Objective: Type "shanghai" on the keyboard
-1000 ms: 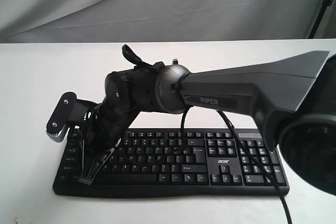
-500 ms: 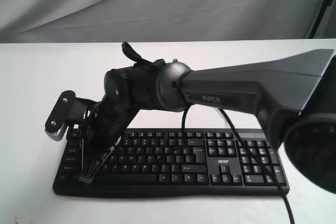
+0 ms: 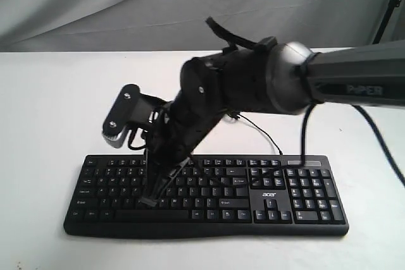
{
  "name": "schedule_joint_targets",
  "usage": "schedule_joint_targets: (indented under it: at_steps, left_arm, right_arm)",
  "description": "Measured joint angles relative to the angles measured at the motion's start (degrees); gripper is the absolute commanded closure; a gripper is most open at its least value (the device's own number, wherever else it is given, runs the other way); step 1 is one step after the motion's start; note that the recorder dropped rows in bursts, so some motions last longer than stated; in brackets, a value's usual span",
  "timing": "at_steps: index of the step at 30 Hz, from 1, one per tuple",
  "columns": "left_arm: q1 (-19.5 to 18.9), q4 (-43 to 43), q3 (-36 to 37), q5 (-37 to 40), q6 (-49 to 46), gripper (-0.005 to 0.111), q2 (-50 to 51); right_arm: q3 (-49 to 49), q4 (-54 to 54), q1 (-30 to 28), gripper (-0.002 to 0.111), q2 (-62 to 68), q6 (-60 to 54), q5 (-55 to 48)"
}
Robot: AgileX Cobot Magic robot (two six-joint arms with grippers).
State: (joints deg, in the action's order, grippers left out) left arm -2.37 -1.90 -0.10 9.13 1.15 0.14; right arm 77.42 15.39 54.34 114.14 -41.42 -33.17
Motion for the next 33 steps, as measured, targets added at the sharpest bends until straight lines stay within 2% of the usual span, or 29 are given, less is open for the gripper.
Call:
schedule_joint_targets:
  at_steps: [4, 12, 33]
  left_arm:
    - [0.0, 0.0, 0.0, 0.0, 0.0, 0.107, 0.0]
    - [0.0, 0.0, 0.0, 0.0, 0.0, 0.107, 0.0]
    - [0.0, 0.0, 0.0, 0.0, 0.0, 0.107, 0.0]
  right_arm:
    - [-6.9, 1.6, -0.2, 0.108, -2.1, 0.1, 6.6]
    - [-7.7, 8.8, -0.2, 0.108, -0.3, -5.2, 11.4]
    - [-7.7, 13.4, -0.1, 0.108, 1.7, -9.9, 12.5]
